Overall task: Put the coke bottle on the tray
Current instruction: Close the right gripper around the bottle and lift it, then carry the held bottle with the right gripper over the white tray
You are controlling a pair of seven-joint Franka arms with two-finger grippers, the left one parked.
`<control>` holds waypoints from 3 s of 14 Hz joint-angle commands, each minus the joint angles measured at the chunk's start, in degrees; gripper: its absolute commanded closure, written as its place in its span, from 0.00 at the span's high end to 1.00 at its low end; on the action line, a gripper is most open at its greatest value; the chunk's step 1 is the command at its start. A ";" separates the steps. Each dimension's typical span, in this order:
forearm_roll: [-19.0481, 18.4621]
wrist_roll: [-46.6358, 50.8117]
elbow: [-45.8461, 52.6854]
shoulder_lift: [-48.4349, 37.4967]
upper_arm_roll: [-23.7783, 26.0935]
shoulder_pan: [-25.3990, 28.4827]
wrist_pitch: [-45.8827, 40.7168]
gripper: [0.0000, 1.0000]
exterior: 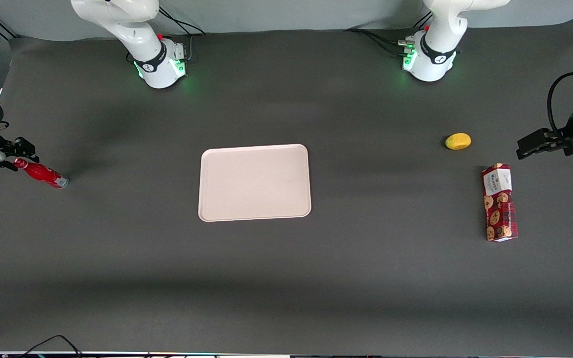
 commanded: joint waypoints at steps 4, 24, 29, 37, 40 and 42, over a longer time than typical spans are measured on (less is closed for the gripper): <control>2.18 -5.33 2.20 1.45 -0.73 0.12 -1.93 0.21; -8.45 26.35 42.99 0.57 7.95 5.04 -45.87 0.00; -8.80 52.27 41.32 -1.27 21.91 6.53 -46.40 0.00; -8.98 88.85 32.03 -3.47 43.28 6.71 -33.87 0.00; -11.17 100.54 25.78 -3.56 48.47 7.94 -25.07 0.00; -13.10 105.66 22.61 -2.69 51.29 8.47 -19.62 0.00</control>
